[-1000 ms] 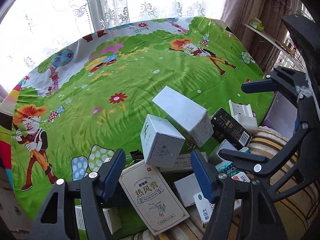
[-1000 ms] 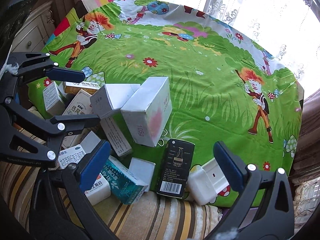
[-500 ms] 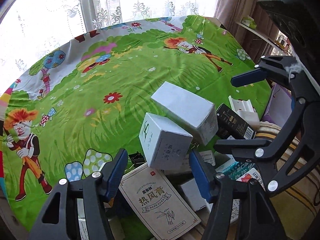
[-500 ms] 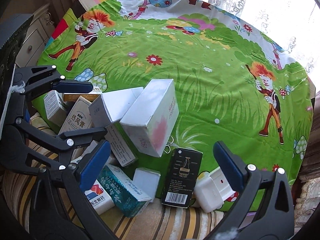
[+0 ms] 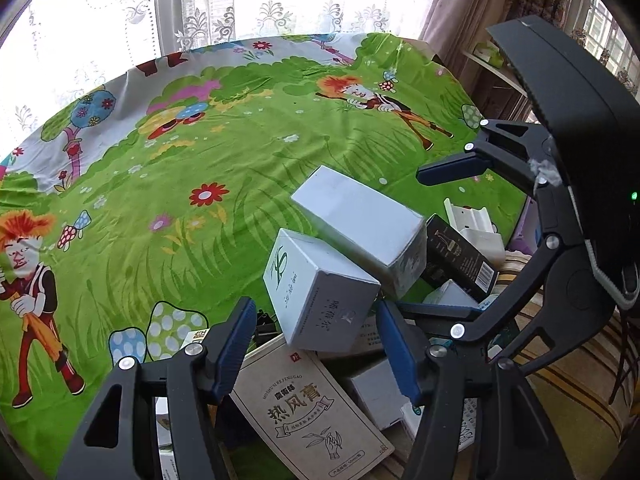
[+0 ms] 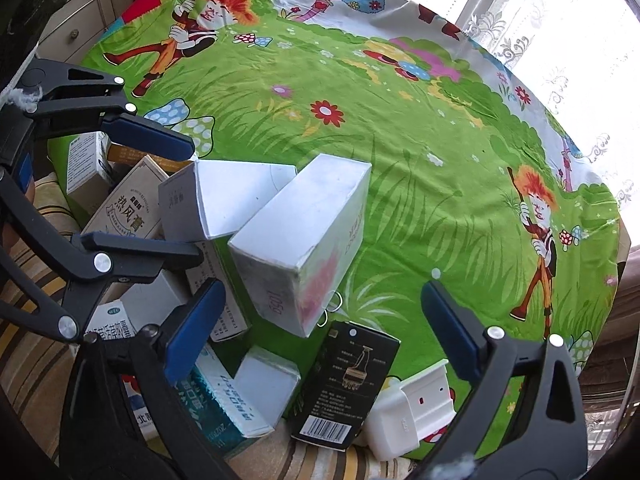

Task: Organize rigid objects
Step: 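Close the left tool on the small white box while the right tool grips the white rectangular box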

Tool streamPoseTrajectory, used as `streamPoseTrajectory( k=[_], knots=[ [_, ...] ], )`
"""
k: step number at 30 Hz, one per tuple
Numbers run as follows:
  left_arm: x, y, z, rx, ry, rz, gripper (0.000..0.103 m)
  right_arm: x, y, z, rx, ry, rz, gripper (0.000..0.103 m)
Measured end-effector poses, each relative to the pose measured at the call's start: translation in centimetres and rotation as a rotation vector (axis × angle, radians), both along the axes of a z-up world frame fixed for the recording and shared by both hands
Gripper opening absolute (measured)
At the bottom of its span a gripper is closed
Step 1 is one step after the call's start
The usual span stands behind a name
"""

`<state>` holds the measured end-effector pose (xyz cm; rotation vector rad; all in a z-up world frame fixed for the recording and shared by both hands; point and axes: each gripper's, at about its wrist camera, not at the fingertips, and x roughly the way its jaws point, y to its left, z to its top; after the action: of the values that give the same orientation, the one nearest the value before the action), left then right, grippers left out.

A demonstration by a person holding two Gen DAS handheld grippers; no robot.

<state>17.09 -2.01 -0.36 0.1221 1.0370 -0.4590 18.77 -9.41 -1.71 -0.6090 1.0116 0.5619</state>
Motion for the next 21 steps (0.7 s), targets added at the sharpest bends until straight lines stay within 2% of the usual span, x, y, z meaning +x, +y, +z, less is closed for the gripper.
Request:
streamPoseTrajectory(
  k=[2, 5, 8, 10, 13, 15, 21],
  knots=[
    [0.2, 0.1, 0.0, -0.008, 0.012, 0.012, 0.062, 0.1, 0.2, -0.1, 0.005, -0.009, 0.003, 0.096],
    [0.6, 0.0, -0.1, -0.016, 0.029, 0.02, 0.06, 0.3, 0.4, -0.3, 0.011, -0.016, -0.007, 0.087],
    [0.6, -0.2, -0.4, -0.02, 0.043, 0.019, 0.049, 0.7, 0.4, -0.5, 0.02, -0.008, -0.022, 0.075],
    [0.6, -0.2, -0.4, -0.02, 0.042, 0.028, 0.047, 0.9, 0.2, -0.6, 0.037, 0.009, -0.035, 0.052],
    [0.5, 0.1, -0.2, -0.036, 0.038, 0.042, 0.044, 1.2, -0.4, -0.5, 0.062, 0.011, -0.062, 0.041],
    [0.6, 0.3, -0.1, -0.044, 0.035, 0.061, 0.042, 1.2, -0.6, -0.4, 0.064, 0.0, -0.074, 0.038],
    [0.5, 0.9, 0.4, -0.067, 0.02, 0.12, 0.04, 1.2, -1.3, 0.7, 0.109, -0.035, -0.096, 0.037]
  ],
)
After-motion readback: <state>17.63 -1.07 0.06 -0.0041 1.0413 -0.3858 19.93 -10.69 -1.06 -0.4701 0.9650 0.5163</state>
